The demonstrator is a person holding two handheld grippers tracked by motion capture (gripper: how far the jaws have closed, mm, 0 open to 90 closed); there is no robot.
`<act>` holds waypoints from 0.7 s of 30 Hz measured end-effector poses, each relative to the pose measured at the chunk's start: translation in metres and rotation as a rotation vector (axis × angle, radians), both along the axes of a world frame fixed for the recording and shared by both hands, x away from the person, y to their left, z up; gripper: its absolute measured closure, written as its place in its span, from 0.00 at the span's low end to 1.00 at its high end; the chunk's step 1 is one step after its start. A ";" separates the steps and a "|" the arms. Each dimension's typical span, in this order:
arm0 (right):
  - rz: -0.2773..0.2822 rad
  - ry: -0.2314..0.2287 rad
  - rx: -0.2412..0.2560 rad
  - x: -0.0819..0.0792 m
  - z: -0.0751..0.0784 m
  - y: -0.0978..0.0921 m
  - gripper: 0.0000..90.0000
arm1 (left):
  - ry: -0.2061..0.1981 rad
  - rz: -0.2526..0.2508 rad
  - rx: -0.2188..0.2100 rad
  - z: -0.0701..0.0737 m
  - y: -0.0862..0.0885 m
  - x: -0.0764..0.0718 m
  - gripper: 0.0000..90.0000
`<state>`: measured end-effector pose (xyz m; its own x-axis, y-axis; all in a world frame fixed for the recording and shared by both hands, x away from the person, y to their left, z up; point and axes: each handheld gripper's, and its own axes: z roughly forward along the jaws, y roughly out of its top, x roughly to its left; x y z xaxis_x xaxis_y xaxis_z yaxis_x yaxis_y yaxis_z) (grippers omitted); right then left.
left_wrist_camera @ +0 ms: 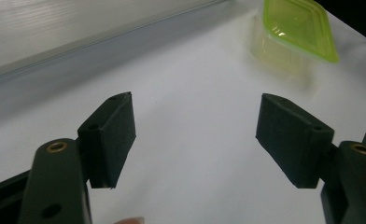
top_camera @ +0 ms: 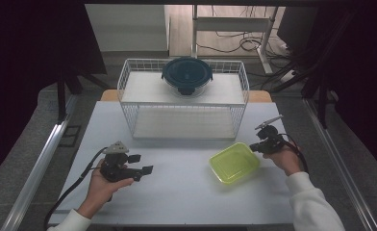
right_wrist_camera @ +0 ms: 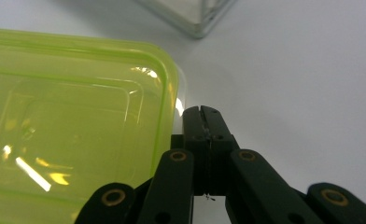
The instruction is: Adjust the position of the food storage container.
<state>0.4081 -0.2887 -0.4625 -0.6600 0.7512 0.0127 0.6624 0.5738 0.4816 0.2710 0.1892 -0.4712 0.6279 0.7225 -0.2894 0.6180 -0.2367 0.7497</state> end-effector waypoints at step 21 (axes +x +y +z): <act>0.110 0.015 0.031 -0.056 -0.004 0.028 0.99 | 0.010 -0.002 0.011 -0.002 -0.003 -0.001 0.31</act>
<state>0.3526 -0.2609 -0.4666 -0.7380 0.6733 0.0458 0.6037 0.6284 0.4906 0.2701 0.1865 -0.4734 0.6260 0.7247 -0.2881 0.6254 -0.2458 0.7406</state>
